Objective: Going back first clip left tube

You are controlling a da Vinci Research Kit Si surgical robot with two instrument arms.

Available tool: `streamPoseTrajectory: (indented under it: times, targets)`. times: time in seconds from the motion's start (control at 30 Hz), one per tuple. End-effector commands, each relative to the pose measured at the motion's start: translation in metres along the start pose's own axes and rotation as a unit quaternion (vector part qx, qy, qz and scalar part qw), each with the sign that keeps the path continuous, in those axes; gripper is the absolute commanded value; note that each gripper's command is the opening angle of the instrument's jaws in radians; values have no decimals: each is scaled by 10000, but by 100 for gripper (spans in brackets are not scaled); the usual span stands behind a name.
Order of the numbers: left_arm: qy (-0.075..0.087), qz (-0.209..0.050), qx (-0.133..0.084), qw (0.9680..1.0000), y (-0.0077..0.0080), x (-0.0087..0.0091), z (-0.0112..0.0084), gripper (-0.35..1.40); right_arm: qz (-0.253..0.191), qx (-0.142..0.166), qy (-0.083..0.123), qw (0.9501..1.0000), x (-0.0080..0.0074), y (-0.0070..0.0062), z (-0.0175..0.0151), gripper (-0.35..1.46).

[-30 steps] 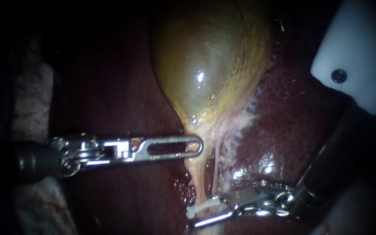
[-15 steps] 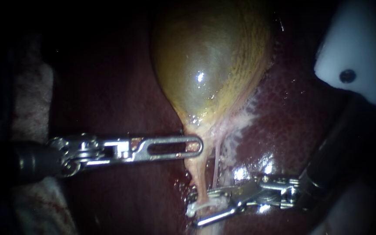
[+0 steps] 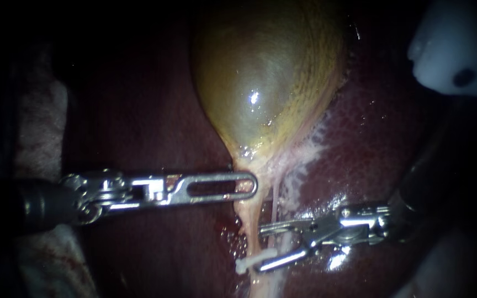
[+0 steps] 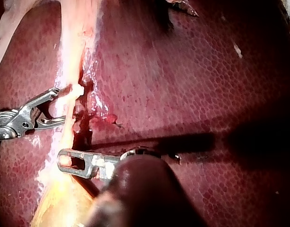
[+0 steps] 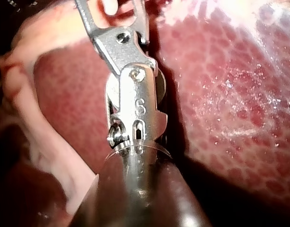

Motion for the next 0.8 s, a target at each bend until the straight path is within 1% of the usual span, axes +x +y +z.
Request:
streamPoseTrajectory:
  times: [0.03,0.23,0.4,0.57,0.7,0.8]
  targets:
    - [0,0,1,10000,0,0,0,-35,9,-6,-11,10000,0,0,-3,53]
    - [1,0,1,10000,0,0,0,-35,15,-54,-58,10000,6,-6,-19,53]
    - [1,1,1,10000,-1,0,0,-35,18,-99,-125,9999,18,-17,-42,53]
    - [8,8,4,10000,-3,-1,3,-35,-81,-109,-210,9997,31,-32,-65,53]
    - [12,9,6,10000,-3,-2,4,-35,-175,-85,-265,9995,39,-40,-80,53]
    - [12,9,5,10000,-3,-2,4,-35,-223,-123,-307,9992,42,-44,-92,53]
